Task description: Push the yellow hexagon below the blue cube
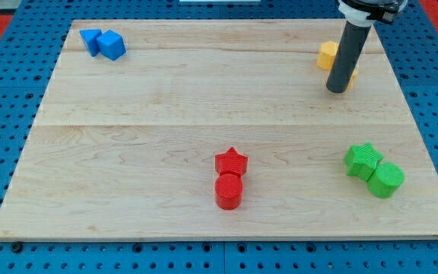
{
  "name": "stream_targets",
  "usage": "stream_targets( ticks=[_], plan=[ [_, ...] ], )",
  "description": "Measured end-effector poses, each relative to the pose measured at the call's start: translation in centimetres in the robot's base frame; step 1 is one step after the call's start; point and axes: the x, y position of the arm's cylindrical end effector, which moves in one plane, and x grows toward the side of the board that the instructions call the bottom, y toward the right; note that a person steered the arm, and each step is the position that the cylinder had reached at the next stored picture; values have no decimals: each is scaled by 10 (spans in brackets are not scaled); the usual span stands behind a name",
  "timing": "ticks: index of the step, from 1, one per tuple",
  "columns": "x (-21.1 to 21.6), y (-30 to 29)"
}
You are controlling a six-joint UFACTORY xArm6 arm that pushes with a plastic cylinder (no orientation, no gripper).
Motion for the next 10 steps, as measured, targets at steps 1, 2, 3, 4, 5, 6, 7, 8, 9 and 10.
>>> stream_targets(
  ticks=[1, 2, 3, 4, 5, 6, 7, 8, 9, 10],
  plan=[
    [0, 30],
    [1, 41],
    [-23, 68],
    [-40, 45],
    [-72, 42],
    [-97, 43],
    [-136, 23],
    [-142, -25],
    [-156, 3],
    [-155, 70]
  ],
)
